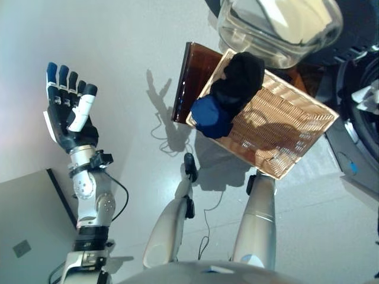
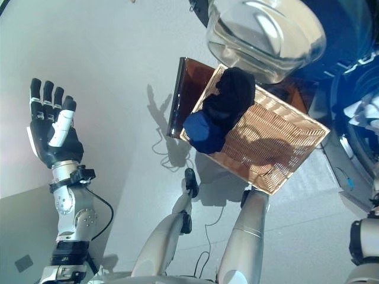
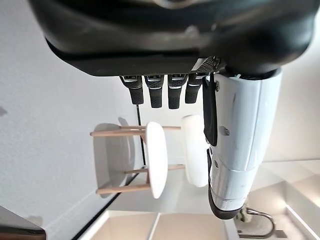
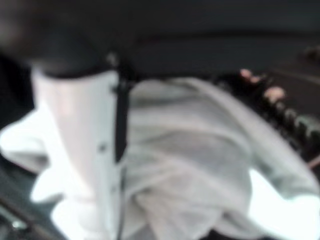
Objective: Pick up the clothes and place them into the washing machine
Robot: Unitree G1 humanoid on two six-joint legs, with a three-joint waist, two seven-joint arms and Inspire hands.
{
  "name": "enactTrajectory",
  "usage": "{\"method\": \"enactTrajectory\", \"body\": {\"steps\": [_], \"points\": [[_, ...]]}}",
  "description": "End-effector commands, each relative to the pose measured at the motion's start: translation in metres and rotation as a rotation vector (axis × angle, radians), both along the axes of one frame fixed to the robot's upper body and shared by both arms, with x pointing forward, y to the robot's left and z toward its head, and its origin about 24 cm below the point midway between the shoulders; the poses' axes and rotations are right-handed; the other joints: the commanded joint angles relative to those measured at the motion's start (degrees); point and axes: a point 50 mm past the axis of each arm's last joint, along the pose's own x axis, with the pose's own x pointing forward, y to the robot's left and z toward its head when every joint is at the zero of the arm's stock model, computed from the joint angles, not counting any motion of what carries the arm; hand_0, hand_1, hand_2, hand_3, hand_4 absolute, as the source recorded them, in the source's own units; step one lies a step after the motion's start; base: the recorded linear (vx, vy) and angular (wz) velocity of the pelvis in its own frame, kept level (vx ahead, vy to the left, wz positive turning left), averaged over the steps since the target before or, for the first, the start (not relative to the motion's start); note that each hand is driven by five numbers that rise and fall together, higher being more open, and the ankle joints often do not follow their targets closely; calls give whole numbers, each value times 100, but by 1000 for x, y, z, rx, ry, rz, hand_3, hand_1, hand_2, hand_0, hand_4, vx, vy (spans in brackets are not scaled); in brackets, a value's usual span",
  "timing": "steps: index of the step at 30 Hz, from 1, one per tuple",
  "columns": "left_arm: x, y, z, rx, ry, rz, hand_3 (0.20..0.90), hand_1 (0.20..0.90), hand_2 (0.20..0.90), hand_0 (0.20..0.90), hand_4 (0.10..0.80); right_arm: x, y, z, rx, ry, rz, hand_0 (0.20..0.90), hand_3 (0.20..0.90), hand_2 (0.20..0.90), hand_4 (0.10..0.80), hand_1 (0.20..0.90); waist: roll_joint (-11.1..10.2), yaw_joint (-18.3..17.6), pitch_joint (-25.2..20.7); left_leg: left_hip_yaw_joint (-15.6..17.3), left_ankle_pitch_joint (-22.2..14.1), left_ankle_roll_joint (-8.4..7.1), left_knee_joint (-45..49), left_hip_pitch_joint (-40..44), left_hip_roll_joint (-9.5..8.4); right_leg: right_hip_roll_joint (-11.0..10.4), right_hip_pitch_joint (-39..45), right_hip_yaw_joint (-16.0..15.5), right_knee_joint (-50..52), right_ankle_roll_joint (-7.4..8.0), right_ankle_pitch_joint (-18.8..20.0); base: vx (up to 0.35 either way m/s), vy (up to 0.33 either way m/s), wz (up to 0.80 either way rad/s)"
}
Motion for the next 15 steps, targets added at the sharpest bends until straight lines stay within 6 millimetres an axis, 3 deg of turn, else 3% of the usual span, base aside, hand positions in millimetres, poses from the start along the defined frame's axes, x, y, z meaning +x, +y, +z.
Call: {"method": "enactTrajectory", "body": {"steps": [1,10,15], "points": [[-20,20,48,75,-254,92,900,900,900,900,800,10,6,23,-120,68,61,900,900,900,800,900,-53,22,-108,-172,-380,-750,-86,-41,124,73,217,112,-485,58,220,-31,-19,7],[-22,18,52,70,-277,95,900,900,900,900,800,7,0,18,-131,173,11,900,900,900,800,900,8,98,-100,-160,-346,-737,-86,-280,96,115,-159,227,-269,50,137,-15,-7,5],[-21,18,53,65,-281,99,900,900,900,900,800,-6,-11,22,-139,197,-92,900,900,900,800,900,42,78,-127,-153,-361,-737,-86,-249,61,113,-163,244,-239,55,135,0,0,0]]}}
